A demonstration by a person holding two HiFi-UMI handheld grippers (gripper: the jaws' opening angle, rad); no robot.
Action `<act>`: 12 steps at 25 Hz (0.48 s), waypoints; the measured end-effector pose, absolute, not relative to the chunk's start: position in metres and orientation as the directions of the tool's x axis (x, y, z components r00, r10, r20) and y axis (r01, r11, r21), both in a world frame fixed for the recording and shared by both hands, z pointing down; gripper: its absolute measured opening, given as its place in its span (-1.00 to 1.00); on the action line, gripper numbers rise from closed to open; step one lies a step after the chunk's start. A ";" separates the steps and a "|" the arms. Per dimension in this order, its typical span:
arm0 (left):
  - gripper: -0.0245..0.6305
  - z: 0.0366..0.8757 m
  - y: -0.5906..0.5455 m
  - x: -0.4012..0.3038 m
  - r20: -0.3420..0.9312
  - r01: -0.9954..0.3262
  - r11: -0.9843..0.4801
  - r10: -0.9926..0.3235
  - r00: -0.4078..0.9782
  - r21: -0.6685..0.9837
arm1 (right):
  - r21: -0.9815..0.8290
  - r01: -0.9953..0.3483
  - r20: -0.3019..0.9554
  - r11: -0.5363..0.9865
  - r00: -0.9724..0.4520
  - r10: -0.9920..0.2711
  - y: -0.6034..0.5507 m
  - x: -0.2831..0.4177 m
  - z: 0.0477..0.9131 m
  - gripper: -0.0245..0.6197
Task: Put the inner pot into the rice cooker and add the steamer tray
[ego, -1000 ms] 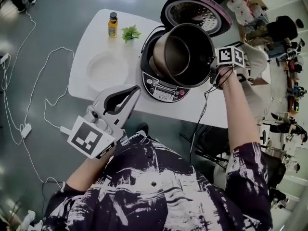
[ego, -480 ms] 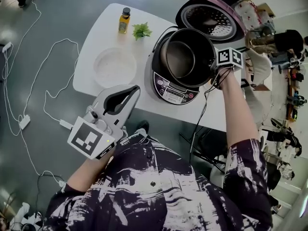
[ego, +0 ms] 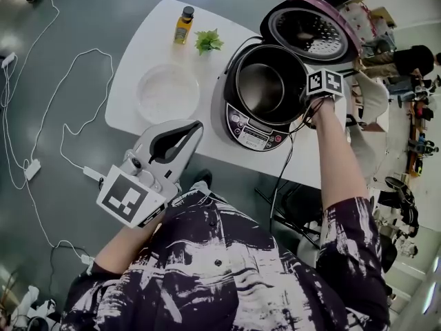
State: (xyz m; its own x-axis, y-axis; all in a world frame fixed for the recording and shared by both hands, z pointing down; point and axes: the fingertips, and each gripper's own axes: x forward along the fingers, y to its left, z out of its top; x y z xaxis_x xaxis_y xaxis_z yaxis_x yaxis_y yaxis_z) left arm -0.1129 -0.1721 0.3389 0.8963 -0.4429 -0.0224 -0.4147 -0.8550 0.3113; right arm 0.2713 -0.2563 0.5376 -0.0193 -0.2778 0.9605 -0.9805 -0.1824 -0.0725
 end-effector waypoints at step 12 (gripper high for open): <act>-0.91 0.343 -0.176 -0.122 -0.020 -0.416 -0.851 -0.446 0.895 0.321 | 0.115 -0.992 0.975 -0.042 0.121 -0.188 -0.257 0.270 0.548 -0.90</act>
State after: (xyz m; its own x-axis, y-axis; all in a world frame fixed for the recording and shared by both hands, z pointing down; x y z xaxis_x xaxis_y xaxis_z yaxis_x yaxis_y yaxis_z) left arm -0.1220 -0.1756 0.3429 0.8950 -0.4455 -0.0201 -0.4162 -0.8507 0.3210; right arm 0.2696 -0.2575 0.5481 0.1209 -0.1881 0.9747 -0.9925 -0.0420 0.1150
